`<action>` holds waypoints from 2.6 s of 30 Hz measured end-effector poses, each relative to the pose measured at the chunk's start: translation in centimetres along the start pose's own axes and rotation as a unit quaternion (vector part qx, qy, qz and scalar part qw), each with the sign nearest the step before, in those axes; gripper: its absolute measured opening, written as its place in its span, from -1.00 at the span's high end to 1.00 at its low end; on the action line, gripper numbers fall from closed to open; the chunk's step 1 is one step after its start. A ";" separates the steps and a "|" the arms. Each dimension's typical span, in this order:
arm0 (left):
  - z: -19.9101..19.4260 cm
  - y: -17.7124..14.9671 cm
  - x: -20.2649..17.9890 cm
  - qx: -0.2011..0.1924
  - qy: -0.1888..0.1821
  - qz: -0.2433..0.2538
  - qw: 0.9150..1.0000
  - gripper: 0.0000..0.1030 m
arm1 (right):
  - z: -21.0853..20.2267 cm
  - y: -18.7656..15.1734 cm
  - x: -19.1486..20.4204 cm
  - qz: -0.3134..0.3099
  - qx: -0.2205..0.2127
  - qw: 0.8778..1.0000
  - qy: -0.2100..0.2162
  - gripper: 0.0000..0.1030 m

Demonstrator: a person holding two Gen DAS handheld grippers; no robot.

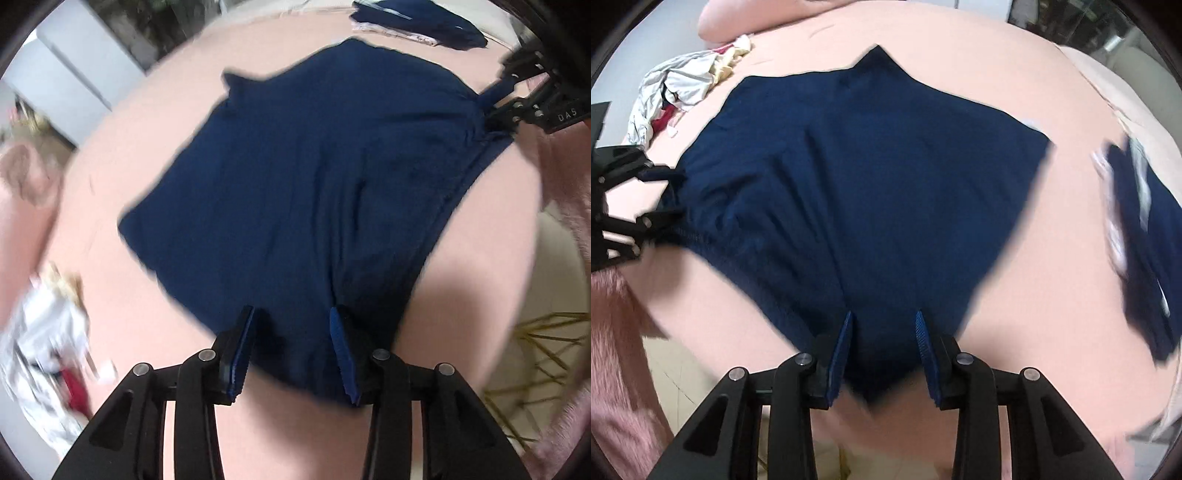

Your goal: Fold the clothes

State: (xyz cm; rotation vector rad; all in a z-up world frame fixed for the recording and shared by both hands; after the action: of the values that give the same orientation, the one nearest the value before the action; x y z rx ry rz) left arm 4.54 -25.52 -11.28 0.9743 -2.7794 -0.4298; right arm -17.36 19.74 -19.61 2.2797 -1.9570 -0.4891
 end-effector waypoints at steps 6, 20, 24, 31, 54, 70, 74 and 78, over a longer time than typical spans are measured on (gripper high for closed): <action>-1.9 3.6 2.6 -0.077 -0.020 -0.102 0.992 0.27 | -1.9 2.2 0.3 0.040 -0.058 0.997 0.027 0.31; 2.7 9.5 -3.5 -0.058 -0.010 -0.124 0.991 0.26 | 0.4 3.0 -2.8 0.179 -0.056 0.978 0.085 0.29; 4.3 7.4 -4.1 -0.014 0.000 -0.110 0.994 0.12 | 0.8 0.1 0.3 0.082 -0.025 0.996 0.026 0.29; 2.0 6.7 -3.7 -0.033 -0.002 -0.143 0.989 -0.03 | -1.4 -1.4 -4.0 0.163 -0.022 0.985 0.057 0.29; 0.8 6.9 1.5 -0.093 -0.020 -0.260 0.961 -0.03 | 3.0 1.2 -10.3 0.290 -0.035 0.948 0.127 -0.05; 1.8 9.3 1.4 -0.119 -0.082 -0.304 0.942 -0.03 | 3.7 3.4 -5.3 0.207 -0.021 0.964 0.167 0.55; 2.3 8.5 2.2 -0.140 -0.094 -0.330 0.929 -0.03 | 4.4 3.0 -6.5 0.248 -0.010 0.950 0.190 0.85; 2.9 7.4 3.3 -0.146 -0.100 -0.345 0.922 -0.03 | 2.9 3.1 -7.6 0.267 -0.021 0.943 0.197 0.87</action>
State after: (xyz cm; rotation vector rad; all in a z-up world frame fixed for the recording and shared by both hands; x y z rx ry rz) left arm -3.03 -21.48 -11.47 1.8925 -2.3309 -1.0480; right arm -22.12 27.03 -20.08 1.5536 -2.1792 -0.0127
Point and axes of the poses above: each gripper's, at about its wrist camera, not at the fingertips, and z roughly the way its jaws point, x to its left, y to its top, the point moved 4 cm from there along z, roughly the way its jaws point, and after that the axes turned 11 degrees about -y, right-handed, at the moved point
